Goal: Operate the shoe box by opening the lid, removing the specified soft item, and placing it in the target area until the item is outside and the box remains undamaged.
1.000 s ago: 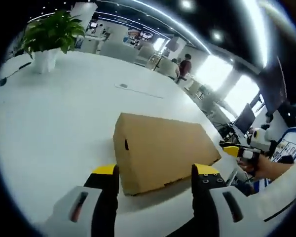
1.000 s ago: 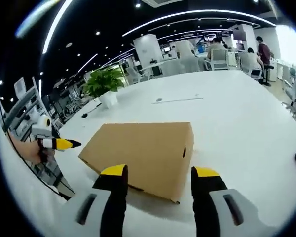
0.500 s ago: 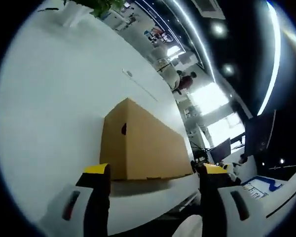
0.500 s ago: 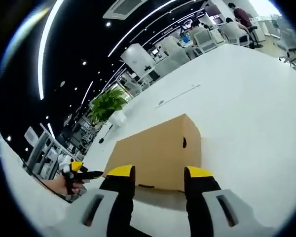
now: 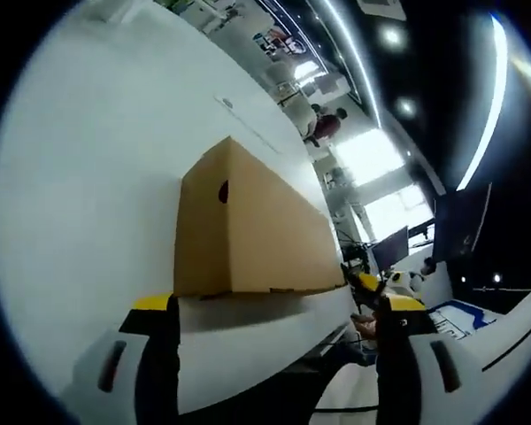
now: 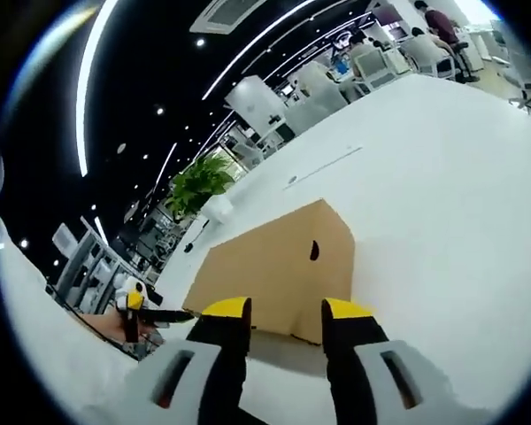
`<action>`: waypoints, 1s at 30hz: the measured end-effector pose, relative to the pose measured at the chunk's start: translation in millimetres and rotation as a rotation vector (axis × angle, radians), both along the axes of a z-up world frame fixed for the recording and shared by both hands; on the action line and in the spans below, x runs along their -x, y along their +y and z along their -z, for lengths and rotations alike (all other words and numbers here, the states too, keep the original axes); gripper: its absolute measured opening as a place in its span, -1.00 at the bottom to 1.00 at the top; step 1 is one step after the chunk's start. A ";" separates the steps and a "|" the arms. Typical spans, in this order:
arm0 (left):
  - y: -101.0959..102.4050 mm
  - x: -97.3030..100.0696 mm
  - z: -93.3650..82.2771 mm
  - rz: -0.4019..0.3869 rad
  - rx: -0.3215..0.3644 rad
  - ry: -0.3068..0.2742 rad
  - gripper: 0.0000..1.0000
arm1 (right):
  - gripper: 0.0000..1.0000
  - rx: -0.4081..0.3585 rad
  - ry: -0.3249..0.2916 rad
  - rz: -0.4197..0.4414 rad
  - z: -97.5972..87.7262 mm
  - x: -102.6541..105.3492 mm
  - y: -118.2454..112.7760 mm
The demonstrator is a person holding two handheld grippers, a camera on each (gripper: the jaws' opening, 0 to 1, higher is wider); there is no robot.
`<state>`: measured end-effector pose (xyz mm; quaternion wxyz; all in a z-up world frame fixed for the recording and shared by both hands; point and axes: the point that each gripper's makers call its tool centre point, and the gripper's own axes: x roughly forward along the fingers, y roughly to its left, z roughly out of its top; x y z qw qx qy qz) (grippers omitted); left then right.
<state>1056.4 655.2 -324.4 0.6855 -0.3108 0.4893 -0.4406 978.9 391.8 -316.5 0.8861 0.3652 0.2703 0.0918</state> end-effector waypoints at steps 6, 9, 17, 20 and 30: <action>-2.8 2.5 -3.1 -0.002 0.076 0.136 0.60 | -0.06 -0.193 0.008 -0.017 -0.9 3.2 9.5; -0.5 6.9 6.7 0.085 0.031 0.091 0.46 | -0.02 -0.329 0.036 -0.028 -1.8 4.4 13.0; 3.2 -2.1 31.6 0.089 -0.031 0.105 0.58 | -0.08 -0.341 0.085 -0.063 16.8 6.7 12.0; 0.9 -7.2 30.2 0.057 -0.001 0.133 0.49 | -0.13 -0.372 0.091 -0.079 20.1 4.0 16.1; -12.8 -5.4 30.1 0.062 -0.041 0.090 0.47 | -0.26 -0.383 0.109 -0.044 27.7 -4.2 10.0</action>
